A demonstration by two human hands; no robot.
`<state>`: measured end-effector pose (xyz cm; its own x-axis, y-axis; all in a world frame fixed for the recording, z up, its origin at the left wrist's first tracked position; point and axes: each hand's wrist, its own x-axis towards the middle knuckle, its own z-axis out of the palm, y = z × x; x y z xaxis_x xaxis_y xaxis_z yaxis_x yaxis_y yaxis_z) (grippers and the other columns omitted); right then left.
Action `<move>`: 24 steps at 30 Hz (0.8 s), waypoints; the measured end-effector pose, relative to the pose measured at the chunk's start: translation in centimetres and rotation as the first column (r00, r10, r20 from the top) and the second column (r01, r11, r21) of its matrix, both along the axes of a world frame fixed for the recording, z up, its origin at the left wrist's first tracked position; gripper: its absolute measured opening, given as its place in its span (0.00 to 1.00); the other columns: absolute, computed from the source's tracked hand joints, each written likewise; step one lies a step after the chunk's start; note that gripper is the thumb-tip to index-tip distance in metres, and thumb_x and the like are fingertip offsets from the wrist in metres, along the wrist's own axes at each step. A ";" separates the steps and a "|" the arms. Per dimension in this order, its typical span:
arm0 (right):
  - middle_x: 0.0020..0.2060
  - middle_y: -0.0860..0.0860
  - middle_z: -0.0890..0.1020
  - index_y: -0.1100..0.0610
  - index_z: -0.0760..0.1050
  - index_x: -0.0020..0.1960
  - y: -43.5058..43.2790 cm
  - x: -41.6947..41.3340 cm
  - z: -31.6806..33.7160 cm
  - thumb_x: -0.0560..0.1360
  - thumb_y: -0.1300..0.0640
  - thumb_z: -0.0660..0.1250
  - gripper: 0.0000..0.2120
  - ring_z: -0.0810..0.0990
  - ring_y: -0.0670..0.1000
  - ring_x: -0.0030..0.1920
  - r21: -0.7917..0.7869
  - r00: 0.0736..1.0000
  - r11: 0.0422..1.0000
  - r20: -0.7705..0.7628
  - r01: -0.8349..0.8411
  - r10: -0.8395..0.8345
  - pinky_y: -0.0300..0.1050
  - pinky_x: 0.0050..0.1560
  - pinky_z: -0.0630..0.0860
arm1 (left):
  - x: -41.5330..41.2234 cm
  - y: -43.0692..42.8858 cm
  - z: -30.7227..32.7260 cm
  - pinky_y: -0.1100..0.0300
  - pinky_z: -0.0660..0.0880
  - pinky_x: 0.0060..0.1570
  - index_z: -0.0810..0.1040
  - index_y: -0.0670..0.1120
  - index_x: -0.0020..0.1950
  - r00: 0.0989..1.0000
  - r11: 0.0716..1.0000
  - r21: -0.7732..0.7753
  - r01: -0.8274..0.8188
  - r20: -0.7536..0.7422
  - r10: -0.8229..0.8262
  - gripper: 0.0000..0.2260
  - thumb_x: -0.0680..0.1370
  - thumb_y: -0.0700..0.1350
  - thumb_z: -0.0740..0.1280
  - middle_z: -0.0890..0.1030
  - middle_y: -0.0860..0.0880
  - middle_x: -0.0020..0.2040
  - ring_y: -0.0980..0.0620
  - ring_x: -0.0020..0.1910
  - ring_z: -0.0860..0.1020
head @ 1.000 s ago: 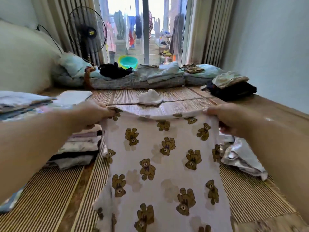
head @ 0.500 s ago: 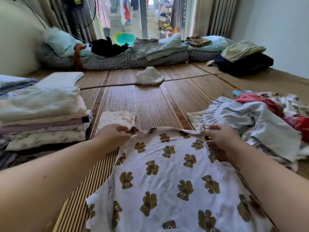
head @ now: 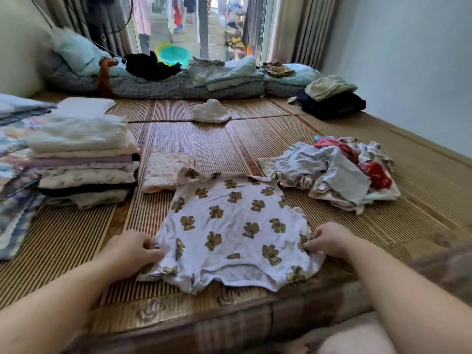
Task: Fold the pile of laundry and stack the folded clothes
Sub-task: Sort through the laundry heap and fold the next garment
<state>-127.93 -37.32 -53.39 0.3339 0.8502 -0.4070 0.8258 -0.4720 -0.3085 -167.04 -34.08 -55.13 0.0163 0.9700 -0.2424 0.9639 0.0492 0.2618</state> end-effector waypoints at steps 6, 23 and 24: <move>0.38 0.61 0.81 0.64 0.76 0.40 -0.5 -1.3 0.1 0.71 0.65 0.66 0.03 0.80 0.59 0.39 0.166 0.670 0.878 -0.713 0.448 -0.207 0.55 0.44 0.78 | -1.9 -1.1 0.9 0.58 0.62 0.29 0.70 0.43 0.32 0.820 0.937 0.070 -0.341 0.509 0.261 0.12 0.75 0.39 0.65 0.73 0.45 0.30 0.47 0.30 0.69; 0.61 0.55 0.79 0.55 0.74 0.65 0.1 -0.6 -0.2 0.75 0.47 0.69 0.22 0.77 0.55 0.57 0.179 0.994 0.978 -0.037 0.110 -0.105 0.47 0.53 0.72 | -4.1 -0.1 0.1 0.52 0.76 0.51 0.69 0.43 0.69 0.905 0.955 0.006 -0.298 0.322 0.280 0.26 0.77 0.57 0.66 0.77 0.44 0.62 0.46 0.54 0.77; 0.62 0.54 0.78 0.55 0.72 0.68 0.6 -0.9 -0.6 0.75 0.48 0.69 0.24 0.76 0.55 0.59 0.173 0.995 0.981 -0.045 0.093 -0.086 0.46 0.55 0.71 | -3.7 -0.3 0.1 0.53 0.75 0.52 0.66 0.43 0.72 0.936 0.968 -0.009 -0.253 0.250 0.247 0.35 0.73 0.62 0.68 0.75 0.44 0.66 0.46 0.57 0.77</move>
